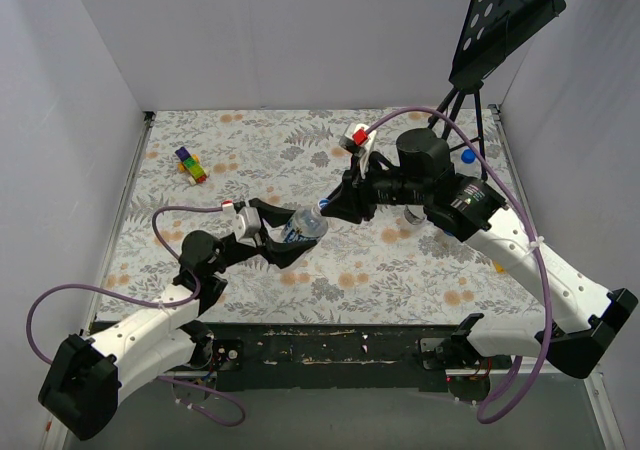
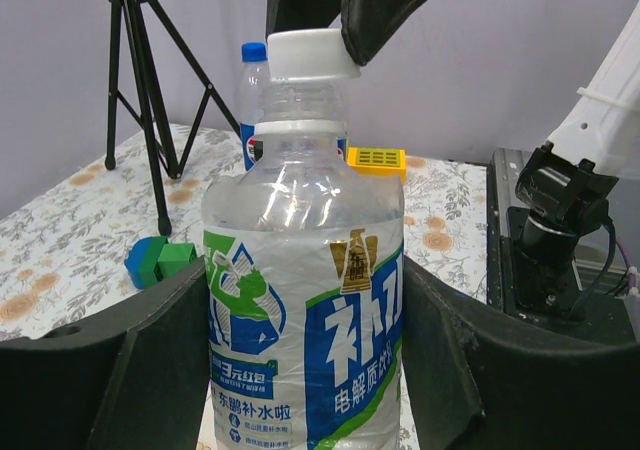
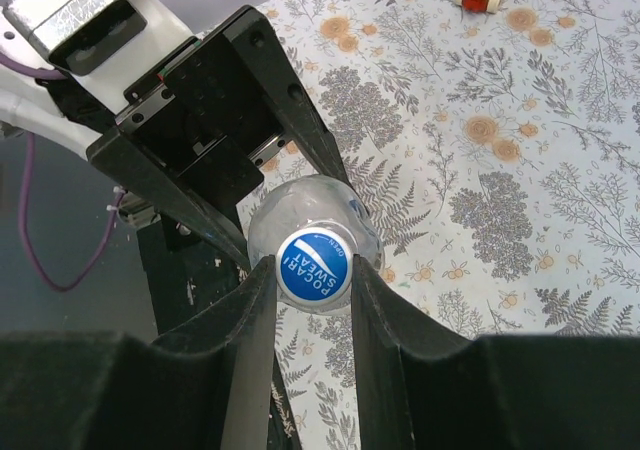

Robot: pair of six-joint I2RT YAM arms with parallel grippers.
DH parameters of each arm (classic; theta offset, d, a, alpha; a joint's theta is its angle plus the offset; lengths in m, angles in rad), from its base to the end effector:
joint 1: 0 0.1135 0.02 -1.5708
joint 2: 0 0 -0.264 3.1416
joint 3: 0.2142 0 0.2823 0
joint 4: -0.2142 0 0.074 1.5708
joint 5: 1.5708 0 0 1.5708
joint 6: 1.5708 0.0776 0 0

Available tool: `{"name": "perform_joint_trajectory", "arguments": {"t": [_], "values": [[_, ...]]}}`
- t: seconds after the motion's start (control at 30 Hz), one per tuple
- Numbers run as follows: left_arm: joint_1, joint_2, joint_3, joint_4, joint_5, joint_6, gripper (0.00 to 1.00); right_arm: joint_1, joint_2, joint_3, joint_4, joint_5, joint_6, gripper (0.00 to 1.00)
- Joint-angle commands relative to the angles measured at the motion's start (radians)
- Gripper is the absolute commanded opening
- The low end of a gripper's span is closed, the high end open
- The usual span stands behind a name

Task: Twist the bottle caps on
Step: Screw the bottle cap onto the plastic bottle.

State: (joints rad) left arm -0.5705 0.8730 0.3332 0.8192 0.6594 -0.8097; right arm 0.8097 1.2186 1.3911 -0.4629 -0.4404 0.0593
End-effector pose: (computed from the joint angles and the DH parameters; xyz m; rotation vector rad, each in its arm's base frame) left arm 0.1830 -0.1739 0.2628 0.4650 1.4682 -1.5549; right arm 0.2026 0.2607 0.4265 -1.0070 1.6784 0.9974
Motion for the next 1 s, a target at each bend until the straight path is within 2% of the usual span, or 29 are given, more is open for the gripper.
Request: {"name": "perform_joint_trajectory", "arguments": {"t": [0.0,0.3,0.57,0.73,0.97], "values": [[0.008,-0.026,-0.010,0.063,0.006,-0.017,0.00,-0.003,-0.007,-0.014,0.024,-0.043,-0.021,0.01],[0.008,-0.042,-0.026,0.113,0.011,-0.032,0.00,-0.003,-0.007,-0.063,0.089,-0.047,-0.006,0.01],[0.008,-0.046,-0.068,0.239,-0.070,-0.080,0.00,-0.003,0.004,-0.087,0.133,-0.116,0.027,0.01],[0.008,0.021,-0.074,0.423,-0.124,-0.094,0.00,-0.003,0.022,-0.040,0.116,-0.107,0.043,0.01],[0.008,0.086,-0.007,0.506,-0.169,-0.109,0.00,-0.003,0.047,0.058,0.080,-0.095,0.021,0.01]]}}
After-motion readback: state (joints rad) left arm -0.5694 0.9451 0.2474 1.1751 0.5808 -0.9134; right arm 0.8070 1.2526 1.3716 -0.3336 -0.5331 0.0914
